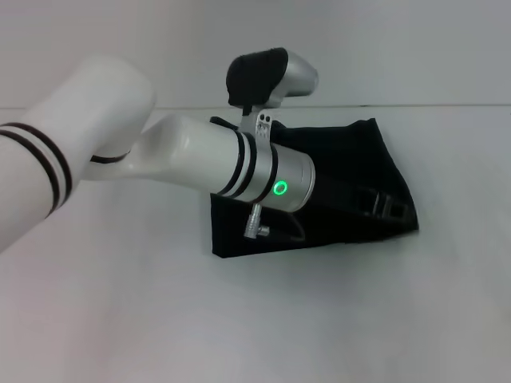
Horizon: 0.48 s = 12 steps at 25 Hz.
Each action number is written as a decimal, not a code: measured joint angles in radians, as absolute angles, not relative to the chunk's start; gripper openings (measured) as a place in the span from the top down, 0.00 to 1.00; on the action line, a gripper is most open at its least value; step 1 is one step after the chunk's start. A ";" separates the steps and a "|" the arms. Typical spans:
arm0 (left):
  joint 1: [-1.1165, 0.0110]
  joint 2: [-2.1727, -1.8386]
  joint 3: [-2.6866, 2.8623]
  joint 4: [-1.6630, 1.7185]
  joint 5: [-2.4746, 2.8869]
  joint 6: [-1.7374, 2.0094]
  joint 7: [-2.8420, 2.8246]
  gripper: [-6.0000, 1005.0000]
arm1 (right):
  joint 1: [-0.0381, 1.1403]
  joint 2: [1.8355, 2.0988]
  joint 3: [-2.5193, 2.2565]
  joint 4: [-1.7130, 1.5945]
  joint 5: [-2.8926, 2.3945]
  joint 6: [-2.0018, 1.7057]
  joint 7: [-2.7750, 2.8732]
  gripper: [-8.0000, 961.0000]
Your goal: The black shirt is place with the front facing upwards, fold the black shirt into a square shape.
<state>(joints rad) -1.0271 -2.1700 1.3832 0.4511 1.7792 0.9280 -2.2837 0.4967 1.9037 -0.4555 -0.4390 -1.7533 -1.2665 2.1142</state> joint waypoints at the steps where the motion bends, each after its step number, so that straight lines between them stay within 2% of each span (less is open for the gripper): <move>1: -1.008 -2.168 1.391 0.481 1.777 0.958 -2.281 0.85 | 0.497 1.903 -0.456 -0.439 -1.753 -1.266 2.115 0.27; 6: -0.867 -2.168 1.361 0.725 1.732 1.144 -2.194 0.73 | 0.497 1.896 -0.457 -0.439 -1.753 -1.265 2.122 0.27; 10: -0.794 -2.168 1.270 0.801 1.678 1.255 -2.148 0.57 | 0.500 1.884 -0.486 -0.441 -1.777 -1.277 2.139 0.27; 12: -0.769 -2.154 1.175 0.779 1.685 1.263 -2.219 0.49 | 0.512 1.869 -0.515 -0.447 -1.823 -1.290 2.178 0.27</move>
<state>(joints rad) -0.7695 -2.1538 1.1748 0.7789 1.6847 1.2630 -2.2191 0.5121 1.8694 -0.5153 -0.4467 -1.8234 -1.2896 2.1780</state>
